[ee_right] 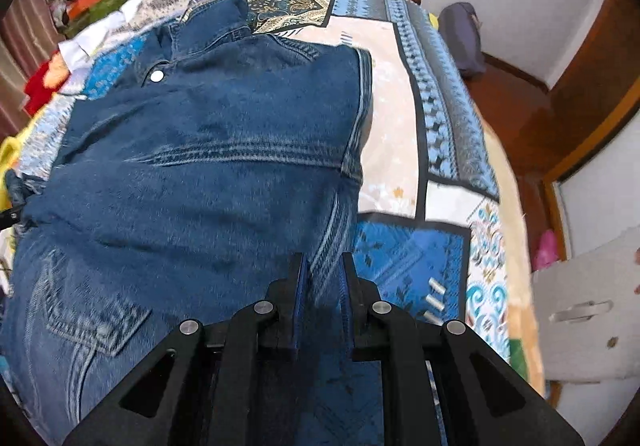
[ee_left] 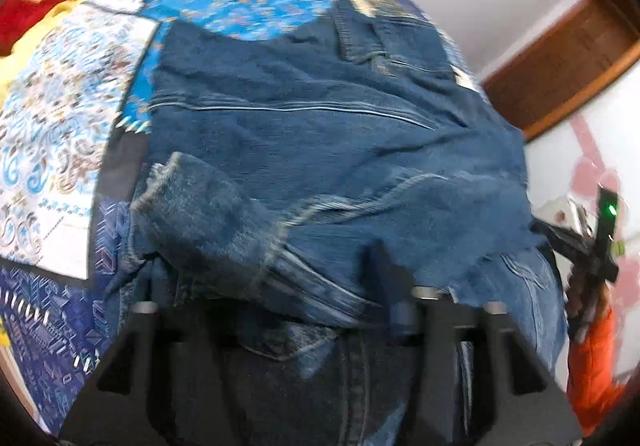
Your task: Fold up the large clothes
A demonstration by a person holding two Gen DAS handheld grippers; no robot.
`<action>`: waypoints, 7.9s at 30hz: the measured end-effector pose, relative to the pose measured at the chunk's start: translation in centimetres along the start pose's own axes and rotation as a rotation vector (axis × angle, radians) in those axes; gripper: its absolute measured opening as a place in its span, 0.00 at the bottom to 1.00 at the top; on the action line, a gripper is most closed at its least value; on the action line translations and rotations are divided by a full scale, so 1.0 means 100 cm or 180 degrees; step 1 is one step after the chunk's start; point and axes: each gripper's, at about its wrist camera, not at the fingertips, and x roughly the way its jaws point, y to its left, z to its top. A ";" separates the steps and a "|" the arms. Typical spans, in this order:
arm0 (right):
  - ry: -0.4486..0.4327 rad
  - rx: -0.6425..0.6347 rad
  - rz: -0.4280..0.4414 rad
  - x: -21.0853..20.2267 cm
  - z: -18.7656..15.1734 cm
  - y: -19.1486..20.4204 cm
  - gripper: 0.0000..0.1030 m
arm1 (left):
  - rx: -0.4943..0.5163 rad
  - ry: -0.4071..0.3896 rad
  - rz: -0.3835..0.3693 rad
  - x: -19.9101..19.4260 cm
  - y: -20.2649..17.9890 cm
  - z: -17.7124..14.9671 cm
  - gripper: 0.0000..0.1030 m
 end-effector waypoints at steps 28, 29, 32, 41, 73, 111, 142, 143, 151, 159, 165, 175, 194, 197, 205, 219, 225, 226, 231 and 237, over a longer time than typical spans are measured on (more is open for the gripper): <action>-0.0370 0.0700 0.0599 -0.041 0.040 -0.041 0.11 | 0.1484 -0.1788 0.0547 -0.116 -0.202 0.153 0.09; -0.0409 0.0715 0.0626 -0.044 0.046 -0.040 0.11 | 0.1539 -0.1855 0.0576 -0.118 -0.209 0.155 0.09; -0.0478 0.0714 0.0617 -0.046 0.059 -0.034 0.11 | 0.1652 -0.1996 0.0723 -0.118 -0.213 0.158 0.09; -0.0133 0.0334 0.0202 0.022 0.074 0.003 0.11 | 0.1378 -0.1255 0.1141 -0.049 -0.099 0.149 0.09; -0.0244 0.0631 0.0655 0.014 0.077 -0.025 0.69 | 0.0122 -0.0259 0.0806 -0.006 0.077 0.118 0.78; -0.0928 -0.0206 0.0485 0.043 0.241 0.082 0.10 | 0.0179 -0.1023 0.1179 -0.040 0.064 0.192 0.08; -0.0505 0.0177 0.0337 0.087 0.227 0.050 0.63 | 0.0308 -0.0653 0.1613 -0.023 0.091 0.185 0.56; -0.0525 0.0151 0.0376 0.075 0.222 0.051 0.63 | 0.0336 -0.0677 0.1592 -0.030 0.085 0.181 0.57; -0.0910 -0.0078 0.0470 -0.026 0.181 0.072 0.88 | 0.0488 -0.1000 0.1364 -0.093 0.039 0.139 0.70; -0.1158 -0.0146 0.0638 -0.102 0.121 0.094 0.96 | 0.0504 -0.1110 0.1411 -0.136 0.013 0.092 0.93; -0.0916 -0.0073 0.0801 -0.107 0.068 0.099 0.97 | 0.0433 -0.0967 0.1400 -0.144 0.023 0.044 0.93; -0.0384 0.0096 0.0828 -0.073 -0.008 0.094 0.97 | -0.0176 -0.0428 0.1285 -0.110 0.082 -0.040 0.93; -0.0119 0.0284 0.1291 -0.054 -0.050 0.113 0.38 | -0.0857 0.0338 0.0369 -0.035 0.109 -0.095 0.62; -0.0134 0.0248 0.1349 -0.055 -0.046 0.115 0.26 | -0.0726 0.0294 0.0523 -0.038 0.100 -0.095 0.32; -0.0404 0.0172 0.1570 -0.071 -0.020 0.117 0.16 | -0.0391 -0.0047 0.0595 -0.077 0.071 -0.067 0.16; -0.1146 0.0013 0.1392 -0.099 0.090 0.120 0.13 | 0.0000 -0.1153 0.0522 -0.153 0.035 0.070 0.15; -0.1293 0.0127 0.1209 -0.078 0.159 0.111 0.13 | -0.0328 -0.1275 0.0538 -0.136 0.062 0.139 0.15; -0.1291 0.0141 0.1180 -0.072 0.169 0.111 0.13 | -0.0372 -0.1268 0.0556 -0.132 0.067 0.147 0.15; -0.1171 0.0240 0.1050 -0.018 0.218 0.117 0.13 | -0.0630 -0.1167 0.0618 -0.094 0.099 0.188 0.15; -0.0887 0.0368 0.1024 0.055 0.255 0.122 0.13 | -0.0775 -0.0907 0.0848 -0.026 0.128 0.218 0.15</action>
